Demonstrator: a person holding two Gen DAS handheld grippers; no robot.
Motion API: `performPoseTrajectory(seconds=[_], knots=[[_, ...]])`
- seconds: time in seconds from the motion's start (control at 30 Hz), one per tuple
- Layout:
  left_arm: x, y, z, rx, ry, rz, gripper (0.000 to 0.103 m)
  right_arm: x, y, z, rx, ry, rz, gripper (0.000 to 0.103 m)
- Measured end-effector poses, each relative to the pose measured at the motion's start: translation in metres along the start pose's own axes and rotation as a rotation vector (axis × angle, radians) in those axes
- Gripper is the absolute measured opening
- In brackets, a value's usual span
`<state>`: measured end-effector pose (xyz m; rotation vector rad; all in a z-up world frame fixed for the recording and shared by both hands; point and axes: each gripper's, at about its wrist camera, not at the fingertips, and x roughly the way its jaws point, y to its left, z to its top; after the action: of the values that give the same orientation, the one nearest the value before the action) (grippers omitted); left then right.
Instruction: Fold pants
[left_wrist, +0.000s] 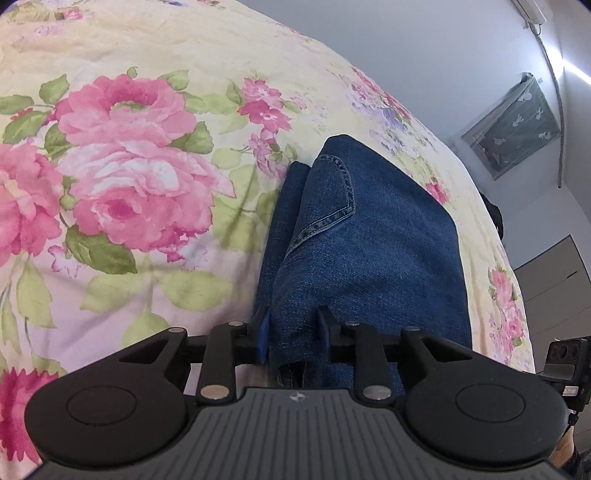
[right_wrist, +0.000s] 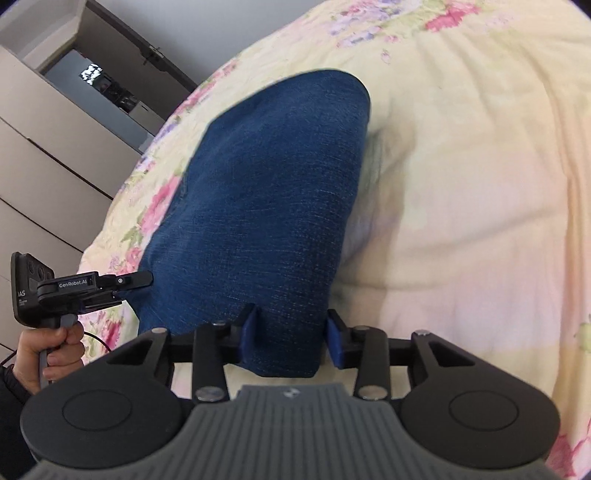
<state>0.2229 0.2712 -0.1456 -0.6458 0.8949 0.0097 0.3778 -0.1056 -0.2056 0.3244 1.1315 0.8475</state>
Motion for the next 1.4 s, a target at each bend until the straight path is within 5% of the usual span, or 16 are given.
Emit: performPoseTrajectory(seconds=[0.17, 0.23, 0.37, 0.47, 0.6, 0.73, 0.9, 1.0, 1.4], knots=[[-0.001, -0.002, -0.010, -0.028, 0.054, -0.055, 0.041, 0.009, -0.015, -0.001, 0.121, 0.024, 0.097, 0.065], [0.007, 0.002, -0.017, -0.040, 0.092, -0.055, 0.041, 0.020, -0.012, -0.003, 0.109, 0.080, 0.081, 0.064], [0.014, 0.005, -0.025, -0.031, 0.082, -0.040, 0.030, 0.022, -0.012, -0.003, 0.101, 0.092, 0.070, 0.044], [0.013, -0.002, -0.024, 0.004, 0.085, -0.017, 0.029, 0.021, -0.008, -0.002, 0.070, 0.091, 0.062, 0.042], [-0.004, -0.008, -0.019, 0.027, 0.076, 0.006, 0.032, 0.015, -0.008, 0.002, 0.052, 0.104, 0.072, 0.050], [-0.027, 0.002, -0.006, -0.010, 0.007, -0.001, 0.048, 0.008, -0.023, 0.010, 0.133, 0.014, 0.113, 0.070], [-0.035, 0.009, 0.016, -0.072, -0.069, -0.033, 0.061, 0.012, -0.037, 0.015, 0.219, -0.072, 0.138, 0.072], [-0.021, 0.006, 0.028, -0.063, -0.059, -0.065, 0.076, 0.023, -0.044, 0.016, 0.235, -0.089, 0.120, 0.077], [0.076, 0.010, 0.067, -0.071, 0.129, -0.118, 0.080, 0.041, -0.056, 0.033, 0.275, -0.121, 0.160, 0.082]])
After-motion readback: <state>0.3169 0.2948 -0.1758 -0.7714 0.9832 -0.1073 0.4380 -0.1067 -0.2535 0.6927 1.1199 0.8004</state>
